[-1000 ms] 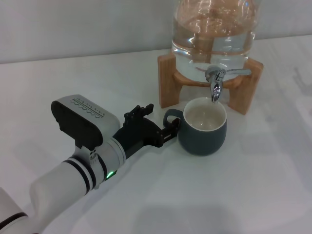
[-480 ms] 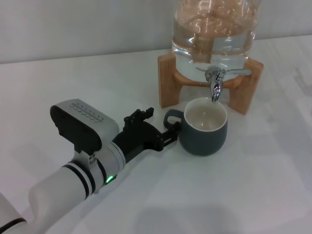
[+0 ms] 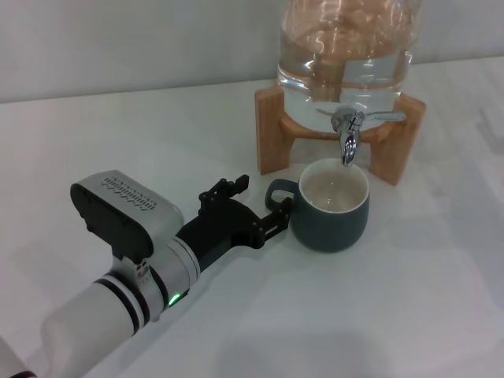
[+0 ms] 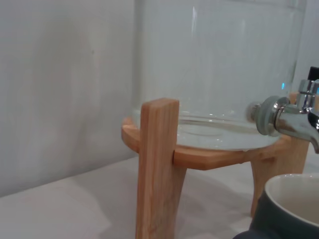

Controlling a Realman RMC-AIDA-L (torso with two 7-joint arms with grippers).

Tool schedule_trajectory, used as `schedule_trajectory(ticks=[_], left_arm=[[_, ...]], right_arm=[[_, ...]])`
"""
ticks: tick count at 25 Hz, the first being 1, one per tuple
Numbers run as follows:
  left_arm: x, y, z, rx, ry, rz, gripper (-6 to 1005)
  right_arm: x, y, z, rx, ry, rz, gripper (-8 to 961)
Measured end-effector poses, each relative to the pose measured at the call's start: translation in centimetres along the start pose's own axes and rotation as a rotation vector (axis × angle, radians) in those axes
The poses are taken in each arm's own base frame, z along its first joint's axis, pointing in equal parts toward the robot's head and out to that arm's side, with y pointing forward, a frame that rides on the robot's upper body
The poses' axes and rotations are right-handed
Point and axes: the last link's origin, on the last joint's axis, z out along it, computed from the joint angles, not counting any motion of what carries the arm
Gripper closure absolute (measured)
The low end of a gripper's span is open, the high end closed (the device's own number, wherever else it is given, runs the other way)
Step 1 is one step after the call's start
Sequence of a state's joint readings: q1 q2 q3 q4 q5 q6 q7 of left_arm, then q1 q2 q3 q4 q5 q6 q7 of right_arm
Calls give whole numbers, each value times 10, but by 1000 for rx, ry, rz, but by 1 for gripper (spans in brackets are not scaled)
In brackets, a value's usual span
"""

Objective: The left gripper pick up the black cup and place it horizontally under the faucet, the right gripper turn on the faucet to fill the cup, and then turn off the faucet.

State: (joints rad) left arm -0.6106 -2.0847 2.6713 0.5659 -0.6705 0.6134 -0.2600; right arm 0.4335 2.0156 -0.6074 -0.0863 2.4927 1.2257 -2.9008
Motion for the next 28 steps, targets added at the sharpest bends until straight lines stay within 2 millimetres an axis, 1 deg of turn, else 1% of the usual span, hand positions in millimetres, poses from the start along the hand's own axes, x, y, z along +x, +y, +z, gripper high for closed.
schedule_trajectory(ticks=[7,14,17,18,21,23,28], left_arm=[[2,5,-3,-17,38,-1,190],[10,8,-7,-39,110,11,190],[15,1,-16,-3,190,-7,190],[17,-4,-22,30,235,-21,190],[19,-8,-26,50,264,-30,190],[20,-15,-30,82,283,-42,191],[17,-39,-46,214,335,-95,191]], right_arm=[[0,0,0,1,1,0,145],[1,0,-1,1,5,1,145],[1,0,-1,2,7,2,145],[2,0,-1,3,8,2,145],[2,-1,-1,7,10,3,145],[2,-1,-1,6,12,3,145],[2,0,-1,3,13,30,145]])
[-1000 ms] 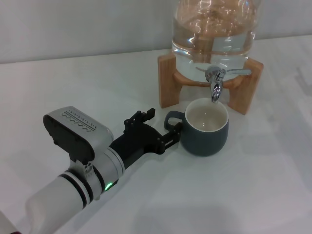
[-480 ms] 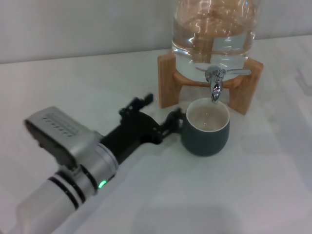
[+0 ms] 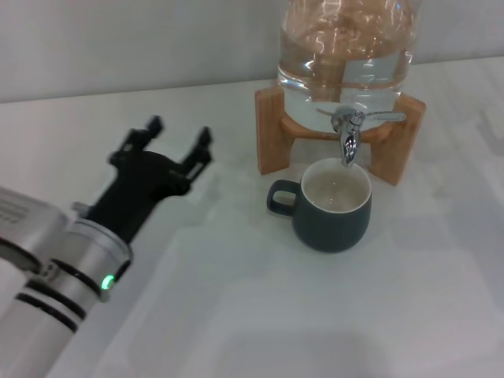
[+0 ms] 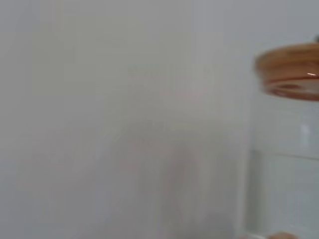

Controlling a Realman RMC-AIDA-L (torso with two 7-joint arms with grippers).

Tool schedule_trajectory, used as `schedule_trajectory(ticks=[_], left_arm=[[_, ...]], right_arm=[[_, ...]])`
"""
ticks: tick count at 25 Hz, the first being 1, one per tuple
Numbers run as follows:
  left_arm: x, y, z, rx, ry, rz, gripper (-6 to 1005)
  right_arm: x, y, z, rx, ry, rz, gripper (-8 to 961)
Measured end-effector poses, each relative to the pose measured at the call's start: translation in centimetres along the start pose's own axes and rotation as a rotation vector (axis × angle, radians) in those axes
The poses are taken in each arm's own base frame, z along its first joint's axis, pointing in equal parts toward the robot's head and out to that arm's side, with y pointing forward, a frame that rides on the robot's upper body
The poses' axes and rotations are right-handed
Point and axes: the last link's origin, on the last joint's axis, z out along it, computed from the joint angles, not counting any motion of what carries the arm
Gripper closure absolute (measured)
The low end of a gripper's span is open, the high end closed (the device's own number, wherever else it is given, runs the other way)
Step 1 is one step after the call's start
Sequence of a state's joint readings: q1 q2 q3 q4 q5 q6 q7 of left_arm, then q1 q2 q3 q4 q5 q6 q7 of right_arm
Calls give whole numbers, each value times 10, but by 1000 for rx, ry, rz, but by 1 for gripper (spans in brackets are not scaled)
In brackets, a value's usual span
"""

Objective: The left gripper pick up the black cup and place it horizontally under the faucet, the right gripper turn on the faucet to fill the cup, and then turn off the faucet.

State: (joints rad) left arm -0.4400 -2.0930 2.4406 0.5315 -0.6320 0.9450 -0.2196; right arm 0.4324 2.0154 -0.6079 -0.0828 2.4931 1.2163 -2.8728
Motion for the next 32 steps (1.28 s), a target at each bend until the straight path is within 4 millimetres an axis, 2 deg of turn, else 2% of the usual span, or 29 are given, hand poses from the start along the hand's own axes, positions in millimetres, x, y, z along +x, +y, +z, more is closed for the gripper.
schedule_trajectory(ticks=[8,14,17,21,24,27,32], left_arm=[[2,-44,-15,210,44,-68,192],[3,-71,-22,349,64,-113,193],[4,-80,-25,420,84,-167,194],[2,-80,-25,414,68,-141,195],[2,-73,-20,355,41,-54,195],[0,-71,-18,320,16,14,195],[-1,-71,-17,318,7,23,195]], right_arm=[[-2,-15,-7,-23,13,168,145],[-10,-20,-24,-211,47,156,145],[-15,-25,-33,-243,36,206,145],[-19,-23,-41,-318,41,265,145],[-22,-17,-44,-410,50,280,145],[-24,-4,-47,-512,67,283,145],[-23,18,-46,-654,99,259,145]])
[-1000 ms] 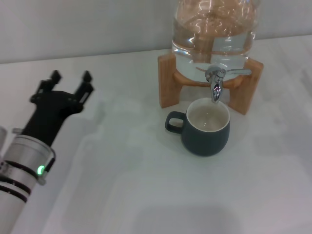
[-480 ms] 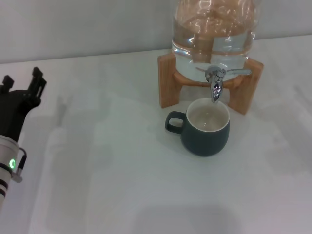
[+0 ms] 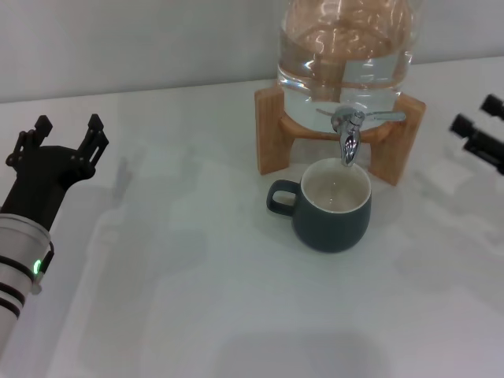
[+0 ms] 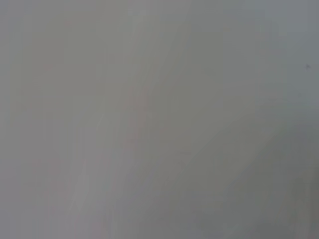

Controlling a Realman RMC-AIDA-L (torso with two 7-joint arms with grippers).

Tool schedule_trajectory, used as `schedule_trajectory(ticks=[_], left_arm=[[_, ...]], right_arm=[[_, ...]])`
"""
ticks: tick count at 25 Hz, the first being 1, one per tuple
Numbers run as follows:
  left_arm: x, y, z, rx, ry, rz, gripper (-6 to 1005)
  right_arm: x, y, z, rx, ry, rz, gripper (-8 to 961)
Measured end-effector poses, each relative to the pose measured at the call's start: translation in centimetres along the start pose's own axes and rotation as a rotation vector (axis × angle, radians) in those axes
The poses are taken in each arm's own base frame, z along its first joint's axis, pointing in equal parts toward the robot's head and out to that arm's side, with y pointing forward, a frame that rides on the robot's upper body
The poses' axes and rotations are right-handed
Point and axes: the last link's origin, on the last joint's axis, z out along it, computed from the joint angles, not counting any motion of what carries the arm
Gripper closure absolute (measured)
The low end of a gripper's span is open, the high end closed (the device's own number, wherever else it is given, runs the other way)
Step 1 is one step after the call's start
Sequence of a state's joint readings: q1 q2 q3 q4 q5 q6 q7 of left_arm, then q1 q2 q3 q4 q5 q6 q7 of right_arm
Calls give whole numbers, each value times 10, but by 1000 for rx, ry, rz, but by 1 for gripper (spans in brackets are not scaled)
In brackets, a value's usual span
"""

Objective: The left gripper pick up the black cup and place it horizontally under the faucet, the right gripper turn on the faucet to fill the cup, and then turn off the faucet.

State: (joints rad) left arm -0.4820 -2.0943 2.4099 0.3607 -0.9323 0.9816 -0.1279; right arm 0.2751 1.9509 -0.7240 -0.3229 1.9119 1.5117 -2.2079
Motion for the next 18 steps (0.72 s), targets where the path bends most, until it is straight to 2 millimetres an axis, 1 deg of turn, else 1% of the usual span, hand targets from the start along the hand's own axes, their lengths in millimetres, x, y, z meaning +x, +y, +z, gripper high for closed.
schedule_trajectory(ticks=[6,18], left_arm=[[-2,-2,-3,6,-5,-4,195],[-3,-3,-5,11,-9,-4,194]], right_arm=[[5,12,16,-82,34,-11,145],[7,23,26,-118,21,2,145]])
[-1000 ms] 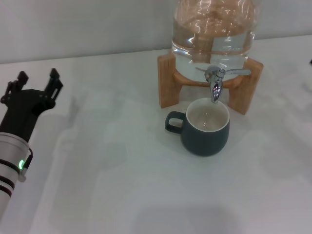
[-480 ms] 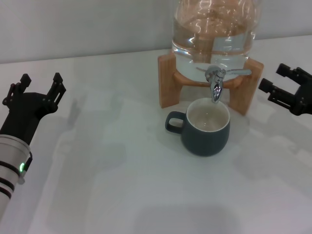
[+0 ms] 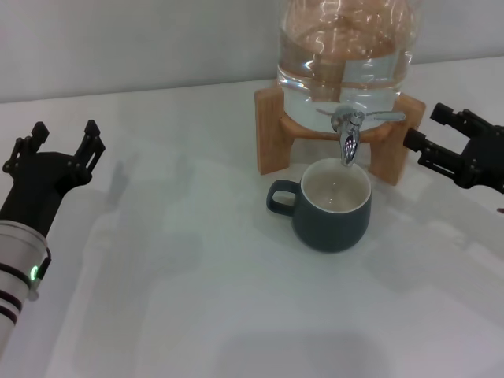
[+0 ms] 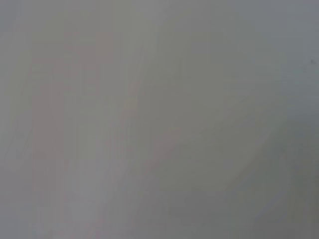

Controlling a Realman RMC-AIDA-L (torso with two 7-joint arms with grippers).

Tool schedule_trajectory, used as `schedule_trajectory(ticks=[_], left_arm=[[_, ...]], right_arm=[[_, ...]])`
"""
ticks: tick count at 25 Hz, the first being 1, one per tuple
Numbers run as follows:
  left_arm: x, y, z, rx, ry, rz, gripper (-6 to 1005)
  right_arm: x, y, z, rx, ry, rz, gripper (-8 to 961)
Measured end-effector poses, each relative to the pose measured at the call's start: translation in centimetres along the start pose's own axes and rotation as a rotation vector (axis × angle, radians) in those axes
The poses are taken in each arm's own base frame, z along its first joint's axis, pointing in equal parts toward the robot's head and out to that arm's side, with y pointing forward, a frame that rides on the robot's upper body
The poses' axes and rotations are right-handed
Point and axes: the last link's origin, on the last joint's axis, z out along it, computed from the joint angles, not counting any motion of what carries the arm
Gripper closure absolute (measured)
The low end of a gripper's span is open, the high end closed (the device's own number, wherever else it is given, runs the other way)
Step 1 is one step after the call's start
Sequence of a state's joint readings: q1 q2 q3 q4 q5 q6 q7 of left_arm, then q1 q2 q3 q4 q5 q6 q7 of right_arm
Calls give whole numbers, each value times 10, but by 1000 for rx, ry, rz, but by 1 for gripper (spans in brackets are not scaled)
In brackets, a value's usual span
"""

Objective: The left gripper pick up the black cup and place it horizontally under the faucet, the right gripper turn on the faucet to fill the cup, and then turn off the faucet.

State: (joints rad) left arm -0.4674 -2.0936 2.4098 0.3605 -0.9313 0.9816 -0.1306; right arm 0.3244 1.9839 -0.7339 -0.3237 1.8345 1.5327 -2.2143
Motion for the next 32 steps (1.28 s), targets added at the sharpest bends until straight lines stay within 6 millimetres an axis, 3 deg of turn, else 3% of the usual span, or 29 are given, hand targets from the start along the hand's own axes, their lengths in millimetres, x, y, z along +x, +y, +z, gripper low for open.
schedule_trajectory(ticks=[12,32], left_arm=[[-2,-1,-3,6,-4,-3,195],[-2,-1,-3,6,-6,-4,194]], right_arm=[[-1,2,16,-40,17,-13,145],[-1,13,15,-109,10,-36,145]])
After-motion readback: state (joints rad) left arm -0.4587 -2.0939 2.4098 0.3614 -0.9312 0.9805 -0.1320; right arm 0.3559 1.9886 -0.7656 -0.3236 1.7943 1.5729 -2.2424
